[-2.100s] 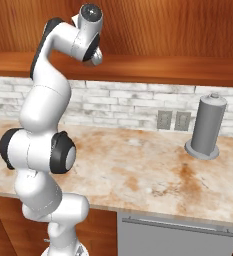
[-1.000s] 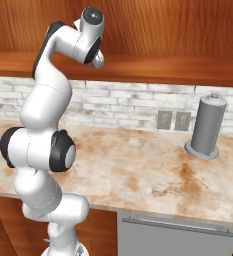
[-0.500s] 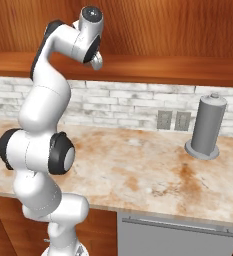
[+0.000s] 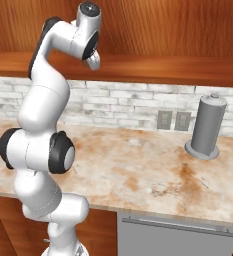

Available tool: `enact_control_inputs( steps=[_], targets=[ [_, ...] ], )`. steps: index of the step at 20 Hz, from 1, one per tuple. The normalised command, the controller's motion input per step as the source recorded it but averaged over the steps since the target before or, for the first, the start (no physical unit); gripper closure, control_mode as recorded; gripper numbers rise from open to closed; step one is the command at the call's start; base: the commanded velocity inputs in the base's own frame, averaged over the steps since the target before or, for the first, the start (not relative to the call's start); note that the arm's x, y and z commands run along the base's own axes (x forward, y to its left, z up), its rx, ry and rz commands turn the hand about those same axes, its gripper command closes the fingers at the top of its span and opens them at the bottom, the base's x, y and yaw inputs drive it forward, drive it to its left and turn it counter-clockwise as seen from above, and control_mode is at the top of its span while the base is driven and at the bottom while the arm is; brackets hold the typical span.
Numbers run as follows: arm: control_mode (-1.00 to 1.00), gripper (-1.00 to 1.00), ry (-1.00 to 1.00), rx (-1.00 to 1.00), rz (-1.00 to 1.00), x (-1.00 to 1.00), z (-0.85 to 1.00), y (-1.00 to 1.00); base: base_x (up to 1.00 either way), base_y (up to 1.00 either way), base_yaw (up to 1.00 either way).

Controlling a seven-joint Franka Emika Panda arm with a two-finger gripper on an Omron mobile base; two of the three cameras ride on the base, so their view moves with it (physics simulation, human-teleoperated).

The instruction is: There is a bowl on the dining counter. Grab a lemon wedge from the fridge and place it in the bowl. Then get the liquor bottle and glass cup from the cabinet and place them next to the bowl.

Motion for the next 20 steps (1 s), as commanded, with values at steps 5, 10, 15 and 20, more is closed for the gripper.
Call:
enact_control_inputs(
  steps=[5,10,15,20],
  targets=[
    [-1.0,1.0,0.0,0.0,0.0,-0.08,-0.03,-0.09,0.0,0.0,0.0],
    [-1.0,1.0,-0.07,0.0,0.0,-0.25,-0.04,-0.1,0.0,0.0,0.0],
    [-1.0,1.0,-0.1,0.0,-0.01,-0.4,-0.03,-0.12,0.0,0.0,0.0],
    [-1.0,1.0,-0.16,0.01,-0.06,-0.77,0.0,-0.2,0.0,0.0,0.0]
  ],
)
